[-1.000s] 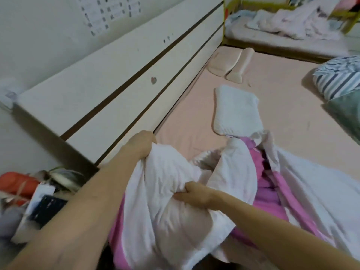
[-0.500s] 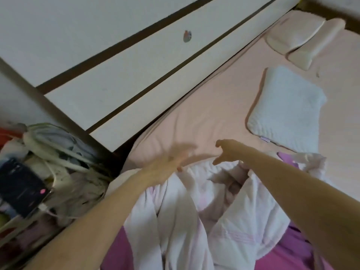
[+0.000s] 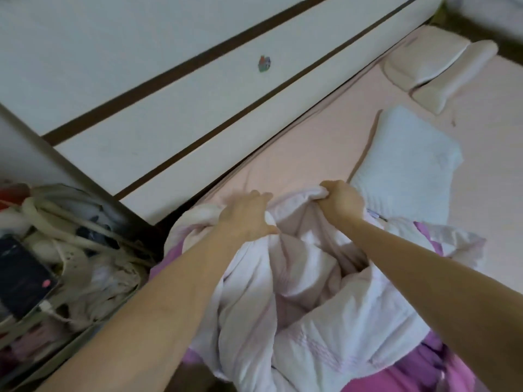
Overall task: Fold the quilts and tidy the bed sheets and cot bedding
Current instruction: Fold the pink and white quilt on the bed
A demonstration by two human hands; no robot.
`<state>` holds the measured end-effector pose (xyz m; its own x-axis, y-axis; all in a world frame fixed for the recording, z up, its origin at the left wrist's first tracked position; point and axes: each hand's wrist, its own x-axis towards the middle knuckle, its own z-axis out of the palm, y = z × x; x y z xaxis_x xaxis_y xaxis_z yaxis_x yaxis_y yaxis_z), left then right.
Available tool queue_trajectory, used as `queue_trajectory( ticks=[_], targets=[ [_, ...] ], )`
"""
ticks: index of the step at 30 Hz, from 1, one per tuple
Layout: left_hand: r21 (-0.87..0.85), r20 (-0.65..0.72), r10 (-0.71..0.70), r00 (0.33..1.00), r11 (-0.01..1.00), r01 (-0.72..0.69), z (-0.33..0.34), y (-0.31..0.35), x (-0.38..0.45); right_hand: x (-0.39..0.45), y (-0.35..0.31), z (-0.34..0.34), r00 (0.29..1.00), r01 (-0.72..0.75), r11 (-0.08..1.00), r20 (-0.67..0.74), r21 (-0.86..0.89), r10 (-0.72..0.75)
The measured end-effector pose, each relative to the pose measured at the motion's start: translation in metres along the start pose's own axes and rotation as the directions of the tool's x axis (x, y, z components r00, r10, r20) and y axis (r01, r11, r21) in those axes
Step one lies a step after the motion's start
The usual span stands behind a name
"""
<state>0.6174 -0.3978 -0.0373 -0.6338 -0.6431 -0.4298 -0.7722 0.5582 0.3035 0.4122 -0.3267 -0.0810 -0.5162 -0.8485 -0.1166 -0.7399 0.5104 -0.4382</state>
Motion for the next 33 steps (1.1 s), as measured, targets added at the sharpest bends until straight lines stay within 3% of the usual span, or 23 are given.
queue_trajectory(
  ticks=[3, 5, 9, 11, 13, 14, 16, 17, 19, 21, 24, 29, 33],
  targets=[
    [0.079, -0.150, 0.133, 0.980, 0.989, -0.122, -0.067, 0.052, 0.008, 0.020, -0.021, -0.095, 0.946, -0.053, 0.993, -0.314, 0.106, 0.084],
    [0.107, -0.250, 0.213, 0.944, 0.976, -0.192, -0.111, 0.089, 0.008, 0.031, -0.035, -0.176, 0.861, -0.021, 0.989, -0.500, 0.149, 0.094],
    [0.196, -0.360, 0.310, 0.880, 0.947, -0.253, -0.168, 0.128, 0.014, 0.039, -0.054, -0.289, 0.671, 0.138, 0.976, -0.741, 0.168, 0.033],
    [0.267, -0.363, 0.375, 0.853, 0.919, -0.291, -0.189, 0.139, 0.017, 0.033, -0.054, -0.307, 0.634, 0.219, 0.967, -0.772, 0.127, -0.043],
    [0.370, -0.328, 0.410, 0.851, 0.885, -0.283, -0.201, 0.147, 0.027, 0.027, -0.036, -0.284, 0.690, 0.199, 0.980, -0.714, 0.023, -0.124],
    [0.435, -0.308, 0.400, 0.863, 0.866, -0.246, -0.206, 0.148, 0.032, 0.023, -0.027, -0.261, 0.767, 0.154, 0.988, -0.627, -0.027, -0.137],
    [0.510, -0.237, 0.377, 0.895, 0.833, -0.215, -0.204, 0.150, 0.046, 0.010, 0.001, -0.205, 0.957, -0.016, 0.995, -0.288, -0.101, -0.014],
    [0.513, -0.213, 0.361, 0.908, 0.832, -0.211, -0.203, 0.150, 0.052, 0.004, 0.012, -0.183, 0.995, -0.069, 0.989, -0.079, -0.129, 0.059],
    [0.506, -0.148, 0.350, 0.925, 0.830, -0.233, -0.192, 0.144, 0.065, -0.006, 0.029, -0.148, 0.970, -0.113, 0.982, 0.196, -0.151, 0.142],
    [0.491, -0.056, 0.363, 0.930, 0.821, -0.291, -0.183, 0.140, 0.084, -0.004, 0.033, -0.138, 0.951, -0.190, 0.976, 0.226, -0.111, 0.211],
    [0.466, 0.031, 0.391, 0.920, 0.808, -0.359, -0.168, 0.146, 0.109, 0.011, 0.038, -0.145, 0.946, -0.277, 0.959, 0.159, -0.061, 0.283],
    [0.396, 0.105, 0.444, 0.890, 0.802, -0.447, -0.139, 0.174, 0.161, 0.052, 0.068, -0.145, 0.922, -0.378, 0.925, 0.078, -0.024, 0.379],
    [0.434, 0.150, 0.440, 0.885, 0.775, -0.459, -0.095, 0.177, 0.215, 0.094, 0.111, -0.122, 0.893, -0.427, 0.894, 0.093, -0.140, 0.441]
  ],
)
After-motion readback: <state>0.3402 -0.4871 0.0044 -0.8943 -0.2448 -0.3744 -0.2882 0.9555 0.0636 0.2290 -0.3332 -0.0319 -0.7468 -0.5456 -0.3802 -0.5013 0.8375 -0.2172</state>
